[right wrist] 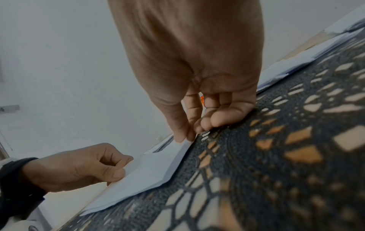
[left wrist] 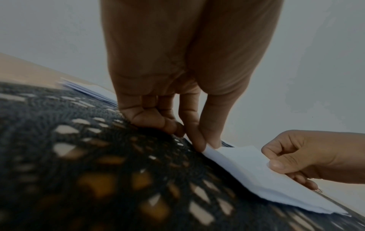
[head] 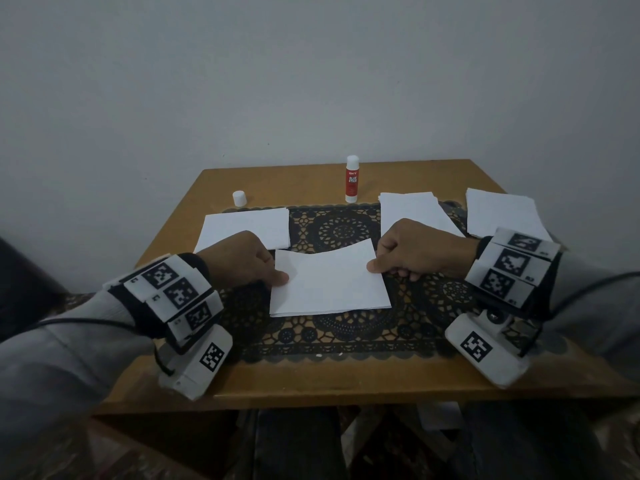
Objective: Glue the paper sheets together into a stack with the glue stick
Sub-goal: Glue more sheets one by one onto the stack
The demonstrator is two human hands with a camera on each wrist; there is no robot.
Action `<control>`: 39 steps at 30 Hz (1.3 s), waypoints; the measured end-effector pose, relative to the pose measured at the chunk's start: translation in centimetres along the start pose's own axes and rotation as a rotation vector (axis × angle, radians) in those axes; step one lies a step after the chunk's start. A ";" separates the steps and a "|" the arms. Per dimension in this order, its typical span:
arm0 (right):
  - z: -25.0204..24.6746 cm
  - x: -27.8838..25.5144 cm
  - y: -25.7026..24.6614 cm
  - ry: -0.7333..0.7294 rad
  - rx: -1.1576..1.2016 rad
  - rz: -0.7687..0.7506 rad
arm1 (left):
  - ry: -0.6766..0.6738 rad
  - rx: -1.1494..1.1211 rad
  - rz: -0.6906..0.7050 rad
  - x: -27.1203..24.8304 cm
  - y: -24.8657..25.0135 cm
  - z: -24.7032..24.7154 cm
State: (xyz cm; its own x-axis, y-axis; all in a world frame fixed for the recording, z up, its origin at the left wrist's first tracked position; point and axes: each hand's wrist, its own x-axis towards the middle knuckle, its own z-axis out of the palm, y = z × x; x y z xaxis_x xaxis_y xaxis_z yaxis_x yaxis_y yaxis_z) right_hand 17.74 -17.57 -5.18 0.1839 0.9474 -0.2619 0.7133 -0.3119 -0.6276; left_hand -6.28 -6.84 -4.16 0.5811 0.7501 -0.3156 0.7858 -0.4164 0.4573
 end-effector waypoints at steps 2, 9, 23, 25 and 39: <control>0.0 0.0 0.0 0.003 -0.011 -0.007 | 0.007 0.012 0.003 0.0 0.0 0.0; 0.2 0.2 0.0 0.011 -0.057 -0.019 | 0.020 0.050 -0.001 -0.1 0.3 0.1; 2.1 -1.5 -2.6 0.243 -0.720 -0.182 | 0.070 0.396 0.102 -1.9 2.2 1.8; 3.4 -2.8 -3.5 0.199 -0.810 -0.306 | 0.039 0.452 0.124 -2.3 2.2 1.8; 5.0 -3.2 -4.6 -0.413 -0.847 -0.234 | 0.042 0.525 0.157 -2.2 2.3 1.9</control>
State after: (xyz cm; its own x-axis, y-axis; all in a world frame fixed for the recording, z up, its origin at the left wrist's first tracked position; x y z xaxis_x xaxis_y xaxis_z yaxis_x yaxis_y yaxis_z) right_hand 10.52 -19.53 -5.08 -0.1612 0.8289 -0.5357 0.9819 0.1892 -0.0029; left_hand -5.37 -10.40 -3.99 0.6995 0.6737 -0.2382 0.6965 -0.7174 0.0161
